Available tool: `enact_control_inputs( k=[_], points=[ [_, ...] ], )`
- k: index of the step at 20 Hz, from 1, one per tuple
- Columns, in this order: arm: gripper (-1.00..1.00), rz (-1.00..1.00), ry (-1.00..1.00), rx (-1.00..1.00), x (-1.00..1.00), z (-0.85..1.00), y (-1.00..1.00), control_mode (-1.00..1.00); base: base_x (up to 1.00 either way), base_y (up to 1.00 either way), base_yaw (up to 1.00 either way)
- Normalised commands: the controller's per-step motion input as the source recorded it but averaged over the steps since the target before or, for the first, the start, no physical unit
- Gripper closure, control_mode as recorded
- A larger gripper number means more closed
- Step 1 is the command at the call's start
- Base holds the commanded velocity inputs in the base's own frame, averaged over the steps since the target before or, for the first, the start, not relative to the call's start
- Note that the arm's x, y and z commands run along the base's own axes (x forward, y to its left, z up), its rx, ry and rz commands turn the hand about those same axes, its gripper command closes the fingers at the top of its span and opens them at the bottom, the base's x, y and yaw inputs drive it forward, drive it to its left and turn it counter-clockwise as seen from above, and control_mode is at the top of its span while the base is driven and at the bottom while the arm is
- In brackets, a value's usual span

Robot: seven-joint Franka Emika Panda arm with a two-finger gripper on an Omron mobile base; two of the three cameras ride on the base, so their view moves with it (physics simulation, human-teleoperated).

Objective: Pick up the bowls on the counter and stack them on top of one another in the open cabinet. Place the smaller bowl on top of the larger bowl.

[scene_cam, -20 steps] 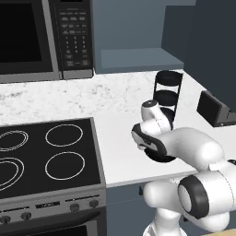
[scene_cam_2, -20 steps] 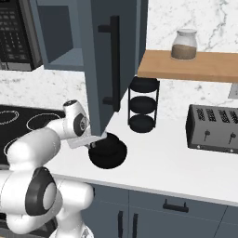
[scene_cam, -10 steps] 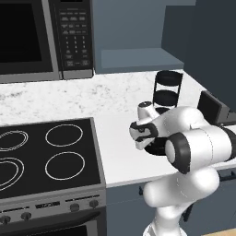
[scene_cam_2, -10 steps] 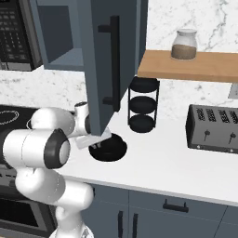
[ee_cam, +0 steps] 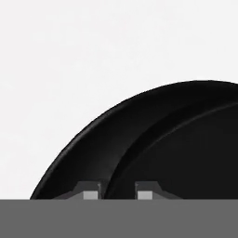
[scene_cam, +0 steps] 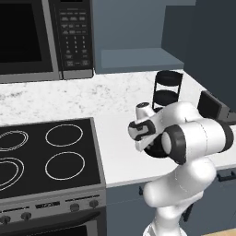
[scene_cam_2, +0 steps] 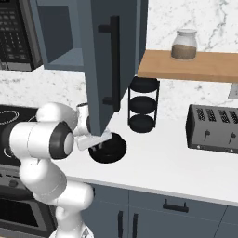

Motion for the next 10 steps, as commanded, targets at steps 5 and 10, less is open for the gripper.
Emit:
enact_control_inputs(
  k=[5,10],
  points=[
    [-1.00,0.00,-0.02,0.00,-0.24,0.54,-0.12,-1.00,0.00,0.00,0.00],
    [-1.00,0.00,-0.05,0.03,-0.79,0.52,-0.03,-1.00,0.00,0.00,0.00]
  ],
)
